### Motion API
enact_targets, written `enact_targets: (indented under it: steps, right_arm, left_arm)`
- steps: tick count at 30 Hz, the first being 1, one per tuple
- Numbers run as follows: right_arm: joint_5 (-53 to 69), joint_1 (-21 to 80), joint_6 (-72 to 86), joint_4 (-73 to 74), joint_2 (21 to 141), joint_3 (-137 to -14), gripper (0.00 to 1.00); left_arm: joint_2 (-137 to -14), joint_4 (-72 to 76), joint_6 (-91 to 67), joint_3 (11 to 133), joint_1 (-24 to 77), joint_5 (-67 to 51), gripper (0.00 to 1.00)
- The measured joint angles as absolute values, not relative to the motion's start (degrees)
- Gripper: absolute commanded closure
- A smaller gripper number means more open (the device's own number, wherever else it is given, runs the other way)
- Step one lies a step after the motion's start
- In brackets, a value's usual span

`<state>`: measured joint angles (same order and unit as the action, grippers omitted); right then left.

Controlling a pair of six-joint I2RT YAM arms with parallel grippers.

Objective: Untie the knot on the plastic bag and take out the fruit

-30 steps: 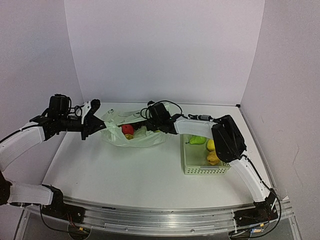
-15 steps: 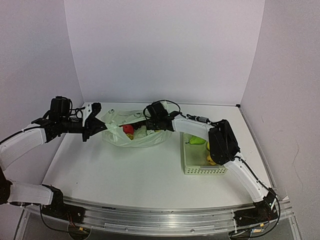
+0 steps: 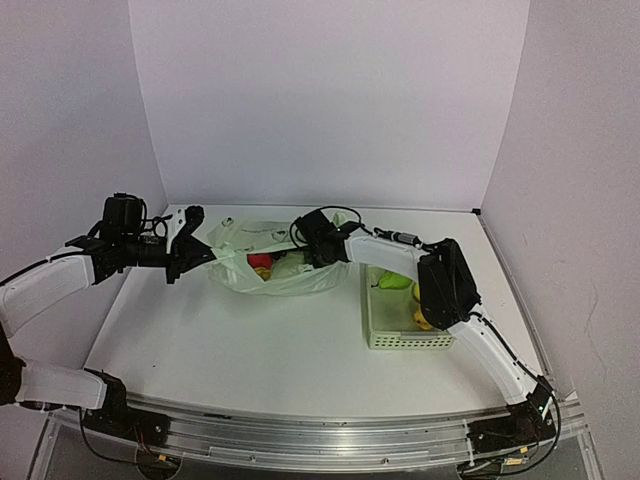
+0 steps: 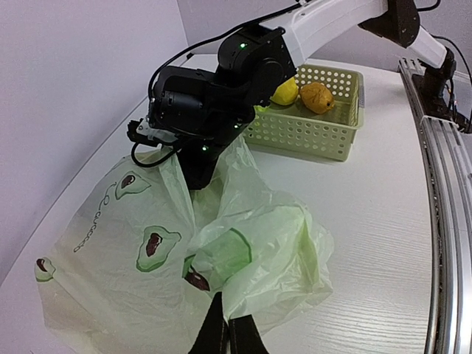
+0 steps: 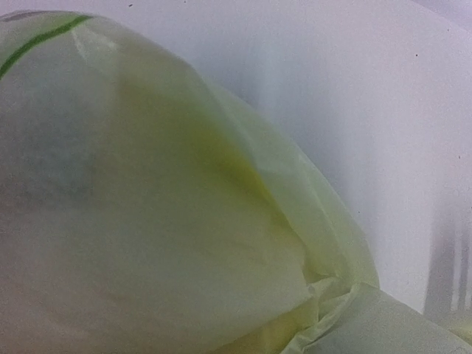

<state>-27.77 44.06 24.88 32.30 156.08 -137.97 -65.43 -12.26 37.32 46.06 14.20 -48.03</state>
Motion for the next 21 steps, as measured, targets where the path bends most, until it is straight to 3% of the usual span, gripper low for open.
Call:
enact_targets:
  steps: [6,14,21]
  right_arm:
    - [-21.95,43.25,23.77,28.54,151.31,-129.98,0.94]
    - [-11.49,42.38,20.93,18.24,135.95,-106.89,0.95]
    - [-3.70,42.30,19.12,9.22,127.15,-96.45,0.95]
  left_arm:
    - [-65.43,-11.17,35.88,46.06,14.20,-47.67,1.00]
    - [-65.22,-8.58,34.18,46.03,14.20,-46.31,1.00]
    - [-65.19,-7.81,33.98,45.98,14.20,-46.24,1.00]
